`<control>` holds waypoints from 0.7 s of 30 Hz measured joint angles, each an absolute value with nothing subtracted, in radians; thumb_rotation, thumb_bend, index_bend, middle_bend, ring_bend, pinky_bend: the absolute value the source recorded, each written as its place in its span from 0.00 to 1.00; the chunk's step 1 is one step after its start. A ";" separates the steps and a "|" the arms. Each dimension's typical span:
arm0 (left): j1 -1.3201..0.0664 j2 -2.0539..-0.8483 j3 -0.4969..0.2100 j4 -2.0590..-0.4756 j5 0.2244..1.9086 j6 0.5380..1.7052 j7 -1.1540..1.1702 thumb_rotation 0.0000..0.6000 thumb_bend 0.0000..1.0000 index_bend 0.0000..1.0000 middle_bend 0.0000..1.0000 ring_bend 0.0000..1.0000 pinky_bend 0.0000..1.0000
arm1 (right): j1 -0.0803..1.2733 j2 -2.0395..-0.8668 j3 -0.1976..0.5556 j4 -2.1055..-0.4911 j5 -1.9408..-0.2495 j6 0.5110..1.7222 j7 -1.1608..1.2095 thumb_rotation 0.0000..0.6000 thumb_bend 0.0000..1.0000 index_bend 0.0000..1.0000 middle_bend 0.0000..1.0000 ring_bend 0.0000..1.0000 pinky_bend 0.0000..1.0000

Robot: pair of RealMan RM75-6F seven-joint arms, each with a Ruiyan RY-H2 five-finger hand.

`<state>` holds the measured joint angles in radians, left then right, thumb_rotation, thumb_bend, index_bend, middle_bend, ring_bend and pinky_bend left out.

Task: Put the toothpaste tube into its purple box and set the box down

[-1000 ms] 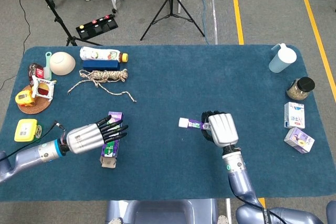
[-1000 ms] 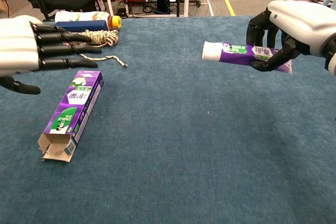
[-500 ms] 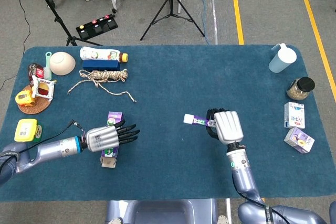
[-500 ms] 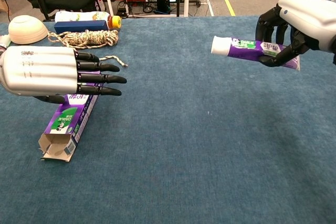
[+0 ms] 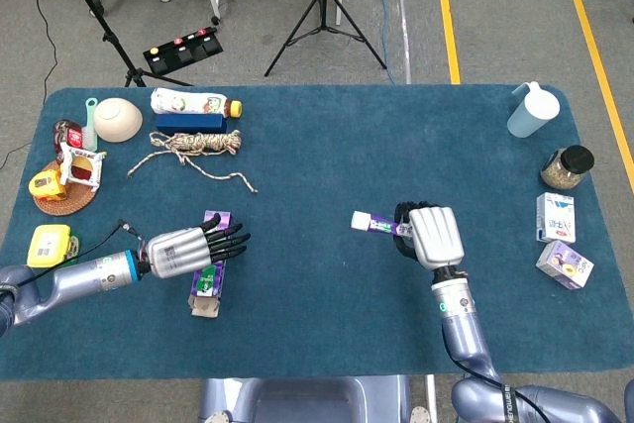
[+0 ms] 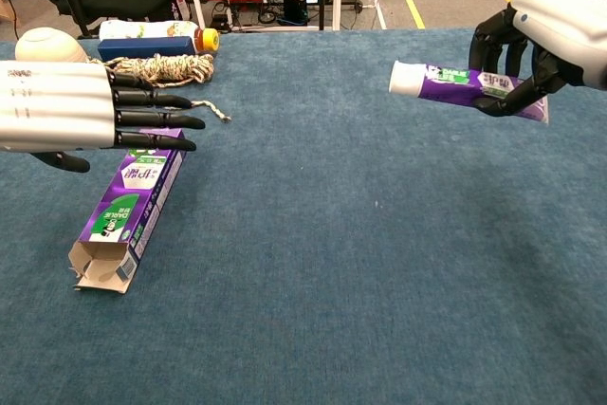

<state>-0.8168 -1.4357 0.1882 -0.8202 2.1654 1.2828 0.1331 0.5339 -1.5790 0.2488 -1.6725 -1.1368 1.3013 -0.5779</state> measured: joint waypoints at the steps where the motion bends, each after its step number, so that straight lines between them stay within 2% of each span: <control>1: -0.817 -1.433 0.190 -0.822 2.162 1.283 0.134 1.00 0.10 0.00 0.00 0.00 0.25 | 0.534 -1.579 0.248 -1.672 -1.137 1.301 -0.577 1.00 0.45 0.57 0.58 0.54 0.58; 12: -0.822 -1.488 0.223 -0.792 2.127 1.208 0.153 1.00 0.11 0.00 0.00 0.00 0.26 | 0.538 -1.580 0.244 -1.671 -1.133 1.304 -0.579 1.00 0.46 0.57 0.58 0.54 0.58; 18: -0.822 -1.523 0.227 -0.775 2.098 1.188 0.168 1.00 0.19 0.00 0.00 0.01 0.28 | 0.536 -1.575 0.240 -1.670 -1.132 1.305 -0.574 1.00 0.45 0.57 0.58 0.54 0.58; 19: -0.822 -1.529 0.228 -0.772 2.096 1.189 0.168 1.00 0.21 0.02 0.01 0.03 0.30 | 0.535 -1.575 0.239 -1.669 -1.132 1.305 -0.573 1.00 0.45 0.57 0.58 0.54 0.58; 21: -0.820 -1.542 0.230 -0.762 2.094 1.195 0.168 1.00 0.24 0.13 0.08 0.11 0.35 | 0.533 -1.573 0.235 -1.669 -1.135 1.306 -0.569 1.00 0.45 0.57 0.58 0.54 0.58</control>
<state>-0.8203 -1.5424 0.2302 -0.7618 2.0940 1.1949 0.1684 0.5332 -1.5731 0.2353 -1.6692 -1.1348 1.3060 -0.5690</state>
